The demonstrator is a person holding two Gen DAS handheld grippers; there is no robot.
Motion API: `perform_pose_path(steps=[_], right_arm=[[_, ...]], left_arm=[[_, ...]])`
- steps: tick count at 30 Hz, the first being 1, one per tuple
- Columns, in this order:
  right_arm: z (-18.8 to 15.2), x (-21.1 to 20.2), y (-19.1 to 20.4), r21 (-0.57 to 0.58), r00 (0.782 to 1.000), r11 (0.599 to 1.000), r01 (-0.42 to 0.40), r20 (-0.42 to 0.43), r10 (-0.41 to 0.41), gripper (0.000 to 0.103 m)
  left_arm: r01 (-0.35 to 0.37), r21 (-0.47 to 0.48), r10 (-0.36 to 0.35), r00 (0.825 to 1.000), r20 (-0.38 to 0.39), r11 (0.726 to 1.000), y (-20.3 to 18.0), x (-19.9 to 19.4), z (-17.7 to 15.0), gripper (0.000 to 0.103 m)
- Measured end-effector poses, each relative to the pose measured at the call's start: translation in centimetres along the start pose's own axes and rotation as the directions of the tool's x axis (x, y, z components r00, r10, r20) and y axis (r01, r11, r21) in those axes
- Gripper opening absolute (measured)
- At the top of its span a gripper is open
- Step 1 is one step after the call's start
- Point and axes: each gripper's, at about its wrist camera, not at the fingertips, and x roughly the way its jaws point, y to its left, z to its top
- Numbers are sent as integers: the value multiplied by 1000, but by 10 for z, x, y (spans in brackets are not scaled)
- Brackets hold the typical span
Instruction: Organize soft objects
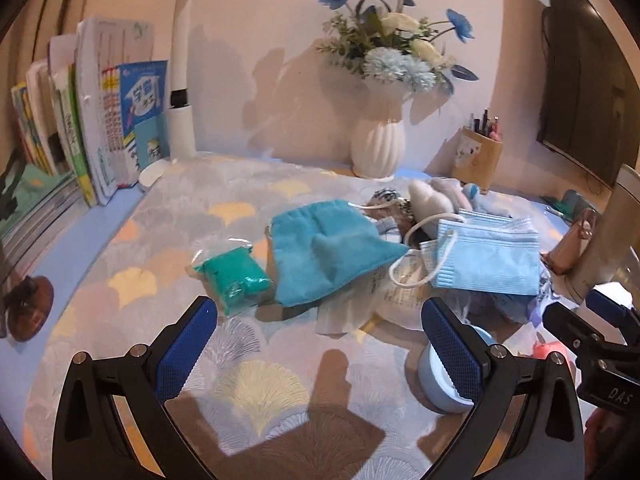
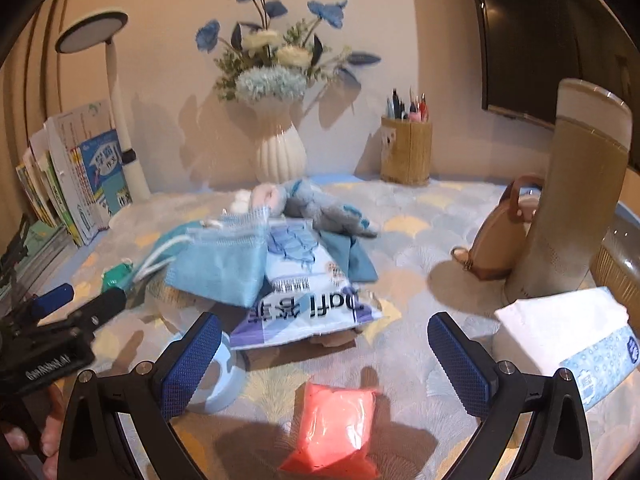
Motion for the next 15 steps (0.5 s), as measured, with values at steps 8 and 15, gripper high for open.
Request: perform_pose_path(steps=[8,15], right_arm=[[-1,-1,7,-33,1000,999,16,2,-16,103],[-2,-1,11,-61,1000,998,28,1,-28,103]], left_arm=[[-6,55,5,1000,5,998,-9,-2,2,102],[-30,62,30,1000,5,998,-11,-2,3,102]])
